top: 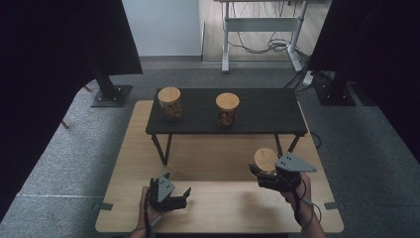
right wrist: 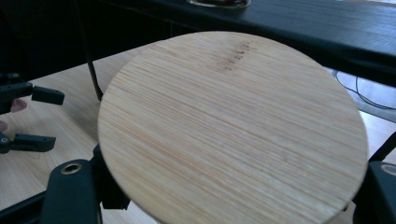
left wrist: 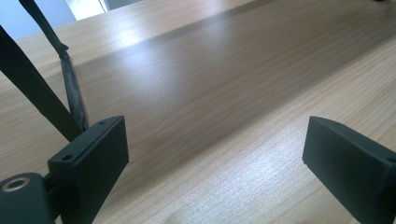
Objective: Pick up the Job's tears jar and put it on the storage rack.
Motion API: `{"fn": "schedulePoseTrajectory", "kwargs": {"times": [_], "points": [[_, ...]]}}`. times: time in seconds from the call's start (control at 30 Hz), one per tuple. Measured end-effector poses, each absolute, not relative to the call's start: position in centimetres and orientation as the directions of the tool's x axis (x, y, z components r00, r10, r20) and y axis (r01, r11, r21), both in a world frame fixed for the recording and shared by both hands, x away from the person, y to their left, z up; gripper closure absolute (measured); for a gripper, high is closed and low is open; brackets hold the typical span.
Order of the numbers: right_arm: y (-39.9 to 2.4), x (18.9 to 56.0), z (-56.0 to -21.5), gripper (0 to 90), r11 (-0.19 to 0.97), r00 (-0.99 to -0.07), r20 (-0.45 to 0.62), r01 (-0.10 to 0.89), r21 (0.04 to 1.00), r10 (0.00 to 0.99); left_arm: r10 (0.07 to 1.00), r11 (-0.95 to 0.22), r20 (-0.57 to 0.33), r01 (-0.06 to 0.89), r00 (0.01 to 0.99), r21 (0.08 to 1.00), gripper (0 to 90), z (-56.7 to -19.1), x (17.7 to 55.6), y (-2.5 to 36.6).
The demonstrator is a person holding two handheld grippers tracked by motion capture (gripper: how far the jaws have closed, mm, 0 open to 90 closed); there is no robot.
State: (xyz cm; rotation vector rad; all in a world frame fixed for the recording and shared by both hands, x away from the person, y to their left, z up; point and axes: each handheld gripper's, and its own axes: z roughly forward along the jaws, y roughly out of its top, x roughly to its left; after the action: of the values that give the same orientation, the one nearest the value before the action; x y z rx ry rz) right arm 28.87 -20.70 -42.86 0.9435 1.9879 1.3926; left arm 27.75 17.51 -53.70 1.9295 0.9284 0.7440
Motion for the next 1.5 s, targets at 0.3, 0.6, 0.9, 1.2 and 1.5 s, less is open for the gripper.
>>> {"fn": "schedulePoseTrajectory", "kwargs": {"times": [0.3,0.6,0.9,1.2,1.5], "points": [[-21.0,29.5,-42.1,24.3,0.233,-0.619,-0.04,0.235,0.944,0.785,0.823,-0.367,0.144,0.32,0.549,0.873,6.4,-53.7,27.7,17.5],[-20.8,29.8,-41.3,24.3,0.232,-0.626,-0.043,0.224,0.947,0.779,0.824,-0.367,0.144,0.321,0.548,0.873,6.4,-53.7,27.7,17.5],[-20.5,29.9,-40.5,24.3,0.243,-0.636,-0.053,0.214,0.946,0.77,0.822,-0.369,0.145,0.321,0.551,0.872,6.4,-53.8,27.7,17.4],[-20.4,30.3,-39.8,24.3,0.254,-0.651,-0.061,0.207,0.945,0.757,0.821,-0.371,0.146,0.321,0.552,0.872,6.4,-53.8,27.7,17.4],[-20.4,30.7,-39.2,24.3,0.257,-0.649,-0.066,0.204,0.944,0.758,0.82,-0.371,0.145,0.322,0.553,0.871,6.4,-53.8,27.7,17.3]]}}
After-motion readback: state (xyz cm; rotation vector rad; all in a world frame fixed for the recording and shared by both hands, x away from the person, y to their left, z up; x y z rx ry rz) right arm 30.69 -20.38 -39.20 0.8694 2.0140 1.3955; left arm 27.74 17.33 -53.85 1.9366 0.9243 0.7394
